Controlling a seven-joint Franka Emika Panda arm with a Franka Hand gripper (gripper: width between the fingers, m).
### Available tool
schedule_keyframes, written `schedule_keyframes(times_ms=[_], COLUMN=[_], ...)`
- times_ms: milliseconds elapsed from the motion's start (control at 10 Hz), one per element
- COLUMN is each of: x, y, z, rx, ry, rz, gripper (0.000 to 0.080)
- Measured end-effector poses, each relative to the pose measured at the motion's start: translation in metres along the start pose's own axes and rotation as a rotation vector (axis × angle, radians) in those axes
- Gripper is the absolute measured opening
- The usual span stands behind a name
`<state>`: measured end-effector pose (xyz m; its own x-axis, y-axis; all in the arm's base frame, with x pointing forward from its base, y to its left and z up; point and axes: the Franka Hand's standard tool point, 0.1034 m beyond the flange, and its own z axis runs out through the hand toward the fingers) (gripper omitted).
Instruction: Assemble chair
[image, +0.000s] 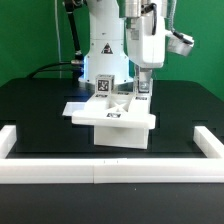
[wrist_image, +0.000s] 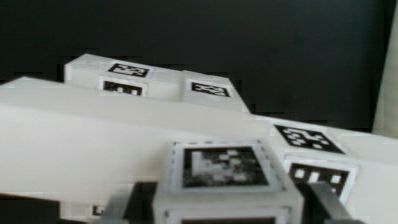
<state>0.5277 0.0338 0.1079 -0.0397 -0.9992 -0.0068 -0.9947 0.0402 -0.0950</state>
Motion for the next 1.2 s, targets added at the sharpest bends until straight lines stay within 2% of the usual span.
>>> schedule_keyframes(times_ms=[600,800,900,1100,1200], x=[-0.0010,-0.0032,-0.0035,-0.0055,-0.0073], y=[0.0000,0.0004,0.0005,-0.0010,-0.0015], z=[0.0000,0.0003,0.0004,-0.0007,-0.0010], rx=[0.000,0.000,0.000,-0.005,-0.005], ry=[-0.002,-0.009,-0.010,-0.013,-0.013], rz=[0.291,0.460,0.485,0.374,0.354], gripper=[0.0275,0.0275,0.0275,0.0281,0.0469])
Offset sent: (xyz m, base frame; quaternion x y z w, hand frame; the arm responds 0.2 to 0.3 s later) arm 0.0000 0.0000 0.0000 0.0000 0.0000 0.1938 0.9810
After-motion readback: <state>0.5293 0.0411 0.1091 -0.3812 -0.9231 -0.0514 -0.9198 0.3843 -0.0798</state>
